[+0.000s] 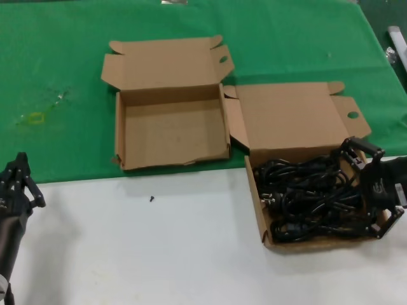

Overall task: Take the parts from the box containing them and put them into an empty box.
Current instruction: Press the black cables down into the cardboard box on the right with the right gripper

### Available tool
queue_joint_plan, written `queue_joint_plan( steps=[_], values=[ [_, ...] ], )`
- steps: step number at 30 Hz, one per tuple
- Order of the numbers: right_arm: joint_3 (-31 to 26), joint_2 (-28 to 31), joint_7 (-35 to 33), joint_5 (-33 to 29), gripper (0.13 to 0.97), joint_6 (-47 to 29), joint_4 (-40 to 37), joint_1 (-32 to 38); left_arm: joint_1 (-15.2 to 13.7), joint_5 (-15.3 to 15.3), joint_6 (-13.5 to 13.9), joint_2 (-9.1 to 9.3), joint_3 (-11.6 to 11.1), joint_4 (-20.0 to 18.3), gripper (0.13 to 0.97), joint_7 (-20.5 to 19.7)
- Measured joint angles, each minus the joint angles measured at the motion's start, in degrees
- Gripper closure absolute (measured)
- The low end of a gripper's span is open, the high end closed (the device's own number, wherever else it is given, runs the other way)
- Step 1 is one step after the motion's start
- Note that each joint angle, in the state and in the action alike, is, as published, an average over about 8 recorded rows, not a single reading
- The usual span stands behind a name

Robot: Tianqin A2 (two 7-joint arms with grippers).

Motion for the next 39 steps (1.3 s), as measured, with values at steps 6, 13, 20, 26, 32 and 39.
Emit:
queue_joint_plan(
  steps=[6, 13, 20, 26, 32, 39],
  values=[
    [-1.0, -1.6, -2.8, -1.8, 0.132, 0.5, -3.6, 2.2, 0.0, 0.0, 0.0, 0.00, 0.0, 0.0, 0.954, 0.0],
    [-1.5, -3.6, -5.2, -2.9, 0.172, 2.1, -6.7, 3.3, 0.0, 0.0, 0.0, 0.00, 0.0, 0.0, 0.954, 0.0],
    [-1.8, -5.0, -6.6, -3.4, 0.195, 3.3, -8.5, 3.7, 0.0, 0.0, 0.0, 0.00, 0.0, 0.0, 0.954, 0.0],
    [-2.2, -5.8, -6.7, -3.7, 0.295, 3.6, -9.2, 4.1, 0.0, 0.0, 0.0, 0.00, 0.0, 0.0, 0.954, 0.0],
    [-2.5, -6.3, -6.8, -3.8, 0.405, 3.7, -9.9, 4.4, 0.0, 0.0, 0.0, 0.00, 0.0, 0.0, 0.954, 0.0],
    [-2.6, -6.4, -6.9, -4.0, 0.557, 3.6, -10.6, 4.8, 0.0, 0.0, 0.0, 0.00, 0.0, 0.0, 0.954, 0.0]
  ],
)
